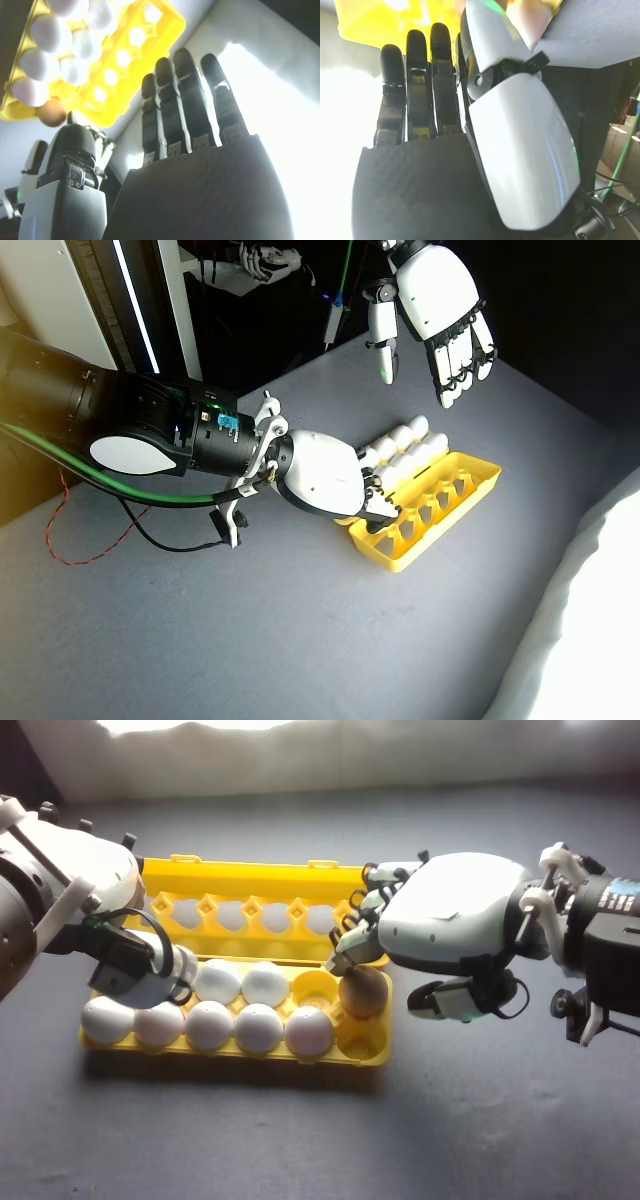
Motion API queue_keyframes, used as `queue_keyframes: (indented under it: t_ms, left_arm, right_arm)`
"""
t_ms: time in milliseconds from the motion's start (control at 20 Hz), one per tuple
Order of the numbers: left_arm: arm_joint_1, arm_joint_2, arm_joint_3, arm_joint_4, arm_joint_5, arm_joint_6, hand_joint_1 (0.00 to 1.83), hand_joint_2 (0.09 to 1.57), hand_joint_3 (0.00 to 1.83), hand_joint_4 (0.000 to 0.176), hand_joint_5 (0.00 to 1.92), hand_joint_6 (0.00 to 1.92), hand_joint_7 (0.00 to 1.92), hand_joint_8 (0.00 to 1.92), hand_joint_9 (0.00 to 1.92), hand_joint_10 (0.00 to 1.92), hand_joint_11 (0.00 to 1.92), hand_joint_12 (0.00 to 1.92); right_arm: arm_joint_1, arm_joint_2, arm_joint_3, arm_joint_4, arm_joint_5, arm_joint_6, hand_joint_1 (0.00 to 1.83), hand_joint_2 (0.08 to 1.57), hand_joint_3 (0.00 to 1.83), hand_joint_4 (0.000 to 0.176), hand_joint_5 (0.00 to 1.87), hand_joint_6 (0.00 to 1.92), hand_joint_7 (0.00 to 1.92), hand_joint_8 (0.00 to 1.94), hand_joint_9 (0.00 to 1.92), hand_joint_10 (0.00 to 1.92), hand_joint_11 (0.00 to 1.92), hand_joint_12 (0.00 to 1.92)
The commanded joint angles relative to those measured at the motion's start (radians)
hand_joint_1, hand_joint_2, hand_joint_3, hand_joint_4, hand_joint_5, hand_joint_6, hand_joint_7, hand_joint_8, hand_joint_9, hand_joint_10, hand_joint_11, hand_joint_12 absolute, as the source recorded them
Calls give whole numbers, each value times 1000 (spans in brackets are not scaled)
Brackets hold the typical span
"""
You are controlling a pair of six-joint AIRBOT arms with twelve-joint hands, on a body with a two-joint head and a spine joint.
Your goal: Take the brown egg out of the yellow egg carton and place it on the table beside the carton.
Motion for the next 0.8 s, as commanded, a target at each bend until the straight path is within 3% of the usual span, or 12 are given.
queue_keyframes:
  t_ms: [0,300,350,400,600,650,750]
  left_arm:
    - [-14,14,-3,86,-7,3,60,1332,6,0,396,10,466,8,419,8,0,699]
    - [-14,14,-3,86,-7,3,191,1302,0,0,427,6,509,6,459,10,0,734]
    - [-14,14,-3,87,-7,3,138,1318,2,0,397,1,476,1,424,2,0,650]
    - [-14,14,-3,87,-7,3,86,1324,3,0,420,5,502,4,453,8,0,737]
    - [-13,14,-3,89,-7,2,185,1310,0,0,395,6,479,6,428,6,0,684]
    - [-13,14,-3,90,-7,2,89,1323,2,0,417,8,501,7,453,11,0,754]
    - [-13,14,-3,90,-7,2,117,1323,1,0,409,4,491,3,441,2,0,720]
  right_arm:
    - [0,7,-6,-3,117,-2,1205,1174,5,0,472,193,585,44,302,621,0,1427]
    - [-33,-12,-5,-25,155,-9,1137,1127,0,0,459,165,589,36,306,641,0,1446]
    - [-37,-15,-5,-26,162,-13,1119,1121,0,0,457,158,581,30,301,635,0,1431]
    - [-39,-17,-5,-27,168,-16,1122,1115,0,0,464,157,591,33,301,631,0,1427]
    - [-41,-25,-1,-27,183,-18,1116,1119,3,0,474,122,591,19,321,588,0,1437]
    - [-42,-26,0,-27,187,-18,1148,1111,0,0,499,125,612,26,338,592,0,1457]
    - [-46,-26,2,-27,193,-22,1154,1128,7,0,533,132,639,34,364,599,1,1478]
